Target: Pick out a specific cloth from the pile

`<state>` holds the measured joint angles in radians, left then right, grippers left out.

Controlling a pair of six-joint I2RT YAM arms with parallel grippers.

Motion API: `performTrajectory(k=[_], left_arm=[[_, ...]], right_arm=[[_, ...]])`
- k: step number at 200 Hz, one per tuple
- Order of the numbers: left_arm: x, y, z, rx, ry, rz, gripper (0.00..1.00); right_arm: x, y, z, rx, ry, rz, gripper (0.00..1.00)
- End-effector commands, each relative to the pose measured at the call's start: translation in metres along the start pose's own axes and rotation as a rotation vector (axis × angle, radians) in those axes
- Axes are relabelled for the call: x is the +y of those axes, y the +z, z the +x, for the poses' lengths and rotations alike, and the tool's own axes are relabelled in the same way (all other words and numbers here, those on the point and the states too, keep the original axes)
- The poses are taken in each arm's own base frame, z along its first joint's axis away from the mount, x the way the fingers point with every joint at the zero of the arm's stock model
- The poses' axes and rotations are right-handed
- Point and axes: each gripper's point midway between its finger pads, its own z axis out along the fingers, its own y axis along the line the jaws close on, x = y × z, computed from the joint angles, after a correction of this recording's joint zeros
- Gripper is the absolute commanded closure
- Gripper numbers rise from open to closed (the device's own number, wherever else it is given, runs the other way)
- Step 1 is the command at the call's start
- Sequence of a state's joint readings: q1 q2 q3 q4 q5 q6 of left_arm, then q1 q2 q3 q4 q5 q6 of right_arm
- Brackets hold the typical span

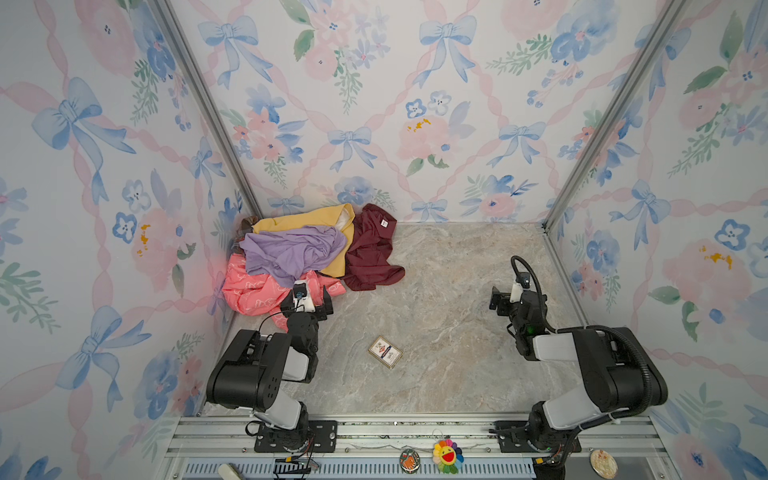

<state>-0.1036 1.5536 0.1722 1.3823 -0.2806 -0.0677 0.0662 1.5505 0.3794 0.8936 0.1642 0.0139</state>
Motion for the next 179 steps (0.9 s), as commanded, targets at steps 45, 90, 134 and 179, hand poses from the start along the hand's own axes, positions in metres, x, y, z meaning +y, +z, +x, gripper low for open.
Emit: performTrajectory(k=[45,90,134,179], left_arm=[[-0.014,-0.003,-0.001,-0.005,0.039,0.018,0.06],[-0.01,-0.012,-0.004,-0.022,0.045,-0.038,0.02],[-0.022,-0.011,-0.022,0.006,0.078,-0.022,0.02],[-0.07,-0.022,-0.08,-0.062,0.148,0.067,0.02]], right_arm=[[-0.003,0.0,-0.01,-0.031,-0.01,0.028,0.03],[0.002,-0.014,-0.012,-0.098,-0.058,0.069,0.03],[-0.001,-0.027,-0.017,-0.163,-0.056,0.108,0.03],[-0.001,-0.045,-0.044,-0.121,-0.101,0.217,0.03]])
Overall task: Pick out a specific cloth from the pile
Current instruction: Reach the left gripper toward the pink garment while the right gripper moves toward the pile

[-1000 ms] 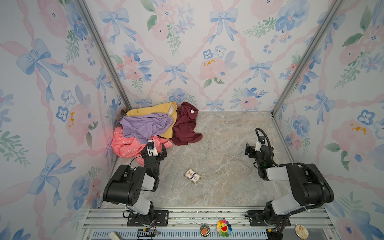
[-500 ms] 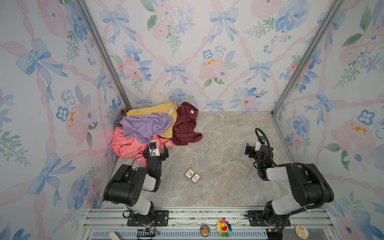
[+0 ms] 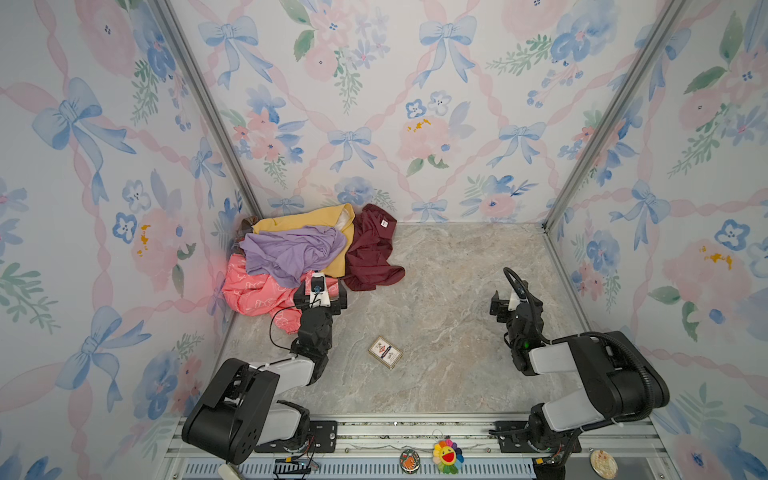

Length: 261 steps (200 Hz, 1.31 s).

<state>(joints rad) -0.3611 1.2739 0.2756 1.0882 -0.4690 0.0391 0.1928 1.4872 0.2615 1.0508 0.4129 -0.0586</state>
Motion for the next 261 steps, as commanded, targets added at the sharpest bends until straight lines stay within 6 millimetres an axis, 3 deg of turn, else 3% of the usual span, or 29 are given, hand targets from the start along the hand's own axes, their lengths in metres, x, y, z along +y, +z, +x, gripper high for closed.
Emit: performTrajectory(k=[1,45,86,102,105,113,135,171,207,238,261], left_arm=[[-0.009,0.0,-0.017,0.027,0.064,0.004,0.02],[-0.026,-0.002,-0.045,0.035,-0.025,0.067,0.02],[-0.042,0.006,-0.052,0.18,-0.059,0.092,0.02],[-0.043,0.005,-0.044,0.253,-0.065,0.096,0.02],[-0.043,0.007,-0.055,0.245,-0.078,0.097,0.02],[-0.044,0.006,-0.054,0.272,-0.08,0.109,0.02],[-0.036,0.004,-0.041,0.37,-0.091,0.115,0.02],[0.004,0.002,-0.001,0.541,-0.145,0.023,0.02],[0.031,0.005,0.045,0.695,-0.12,-0.102,0.06],[0.053,0.009,0.071,0.756,-0.099,-0.206,0.07],[0.074,0.011,0.08,0.77,-0.117,-0.281,0.08]], right_arm=[[-0.006,-0.01,-0.036,0.001,-0.03,0.089,0.03],[-0.013,-0.024,-0.076,0.11,0.07,0.168,0.03],[0.017,-0.042,-0.114,0.145,0.128,0.041,0.03],[0.034,-0.049,-0.129,0.153,0.148,-0.031,0.03],[0.038,-0.051,-0.132,0.151,0.151,-0.046,0.03],[0.049,-0.056,-0.139,0.145,0.148,-0.091,0.03],[0.08,-0.07,-0.152,0.142,0.149,-0.202,0.03],[0.135,-0.088,-0.155,0.174,0.137,-0.378,0.03],[0.185,-0.109,-0.145,0.209,0.084,-0.523,0.03],[0.216,-0.12,-0.131,0.229,0.04,-0.589,0.03],[0.232,-0.126,-0.128,0.228,0.016,-0.621,0.03]])
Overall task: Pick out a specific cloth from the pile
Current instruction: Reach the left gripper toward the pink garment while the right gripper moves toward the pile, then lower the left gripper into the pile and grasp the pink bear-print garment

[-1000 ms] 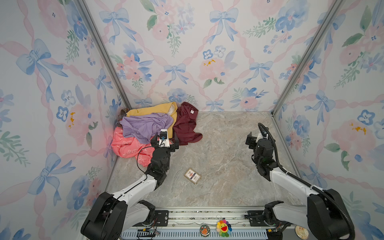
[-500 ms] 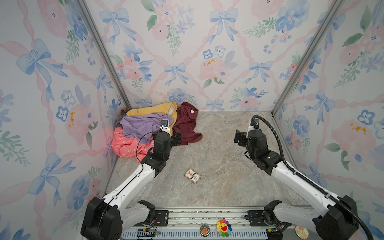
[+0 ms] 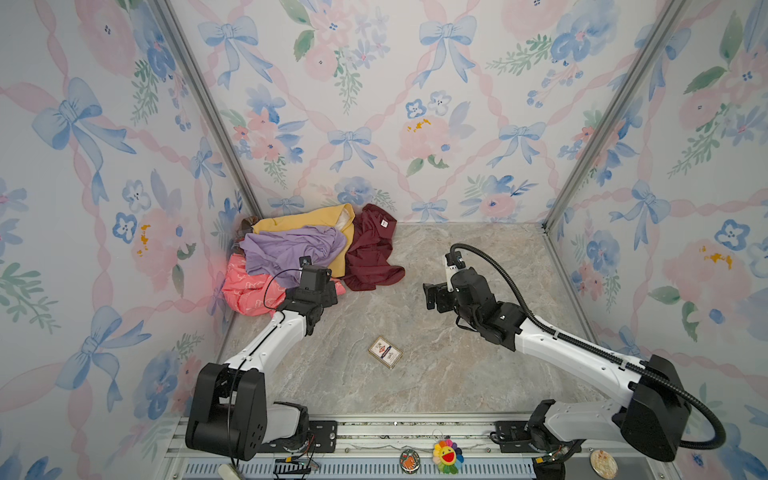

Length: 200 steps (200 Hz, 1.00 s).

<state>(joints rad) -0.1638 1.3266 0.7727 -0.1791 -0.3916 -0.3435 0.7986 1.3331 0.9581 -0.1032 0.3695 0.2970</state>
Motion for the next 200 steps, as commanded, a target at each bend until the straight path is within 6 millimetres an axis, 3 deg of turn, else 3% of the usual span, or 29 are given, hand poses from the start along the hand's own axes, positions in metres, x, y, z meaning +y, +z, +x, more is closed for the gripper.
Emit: performTrajectory(k=[1,49,125,200], left_arm=[[0.023,0.005,-0.003,0.008,-0.058,-0.08,0.08],[0.042,0.004,-0.015,-0.012,-0.149,-0.077,0.09],[0.031,-0.003,-0.022,-0.018,-0.17,0.001,0.15],[0.048,0.016,0.006,0.066,-0.093,-0.121,0.15]], right_arm=[[0.021,0.0,-0.011,-0.021,-0.004,-0.05,0.03],[0.039,0.007,-0.01,-0.01,-0.015,-0.109,0.03],[0.049,0.001,-0.014,-0.024,0.011,-0.168,0.02],[0.054,-0.006,-0.015,-0.04,0.026,-0.209,0.02]])
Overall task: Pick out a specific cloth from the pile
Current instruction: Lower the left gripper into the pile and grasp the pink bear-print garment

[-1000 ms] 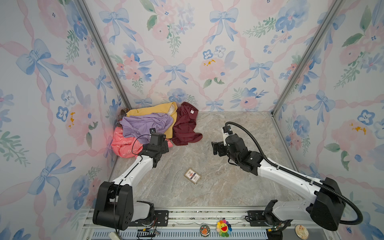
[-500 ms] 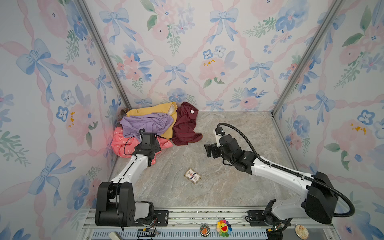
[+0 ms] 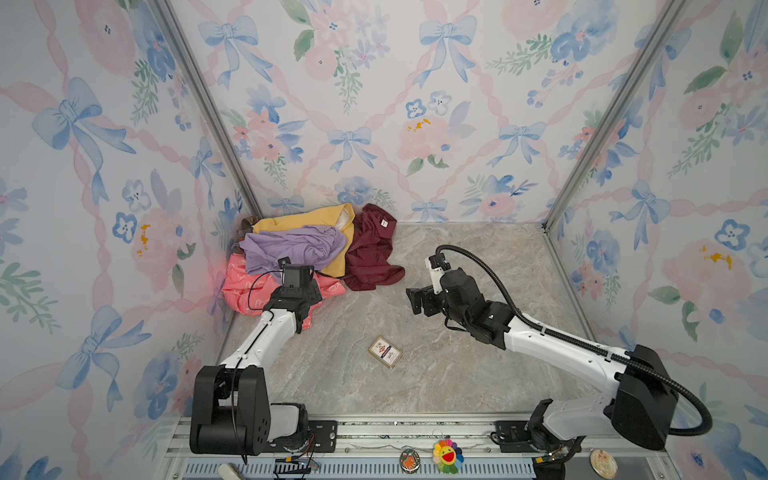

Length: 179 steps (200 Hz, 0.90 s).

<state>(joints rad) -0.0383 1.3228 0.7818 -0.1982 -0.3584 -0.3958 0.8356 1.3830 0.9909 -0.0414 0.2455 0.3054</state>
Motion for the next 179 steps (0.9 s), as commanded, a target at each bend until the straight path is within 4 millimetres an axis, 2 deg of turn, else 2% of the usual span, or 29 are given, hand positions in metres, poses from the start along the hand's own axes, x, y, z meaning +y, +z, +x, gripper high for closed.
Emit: performTrajectory(k=[1,89,129,156,179], left_arm=[[0.01,0.009,0.009,0.04,0.043,-0.063,0.15],[0.018,0.045,0.035,0.139,0.02,-0.08,0.09],[0.024,0.063,0.056,0.215,0.028,-0.094,0.1],[0.025,0.071,0.067,0.257,0.036,-0.096,0.13],[0.026,0.079,0.081,0.301,0.059,-0.1,0.24]], right_arm=[[0.012,-0.008,-0.01,-0.04,0.018,-0.046,0.02],[0.012,-0.007,-0.005,-0.051,0.012,-0.06,0.03],[0.013,-0.005,-0.003,-0.053,0.005,-0.06,0.03],[0.012,-0.005,-0.003,-0.054,0.002,-0.06,0.03],[0.011,-0.004,-0.003,-0.057,0.006,-0.061,0.03]])
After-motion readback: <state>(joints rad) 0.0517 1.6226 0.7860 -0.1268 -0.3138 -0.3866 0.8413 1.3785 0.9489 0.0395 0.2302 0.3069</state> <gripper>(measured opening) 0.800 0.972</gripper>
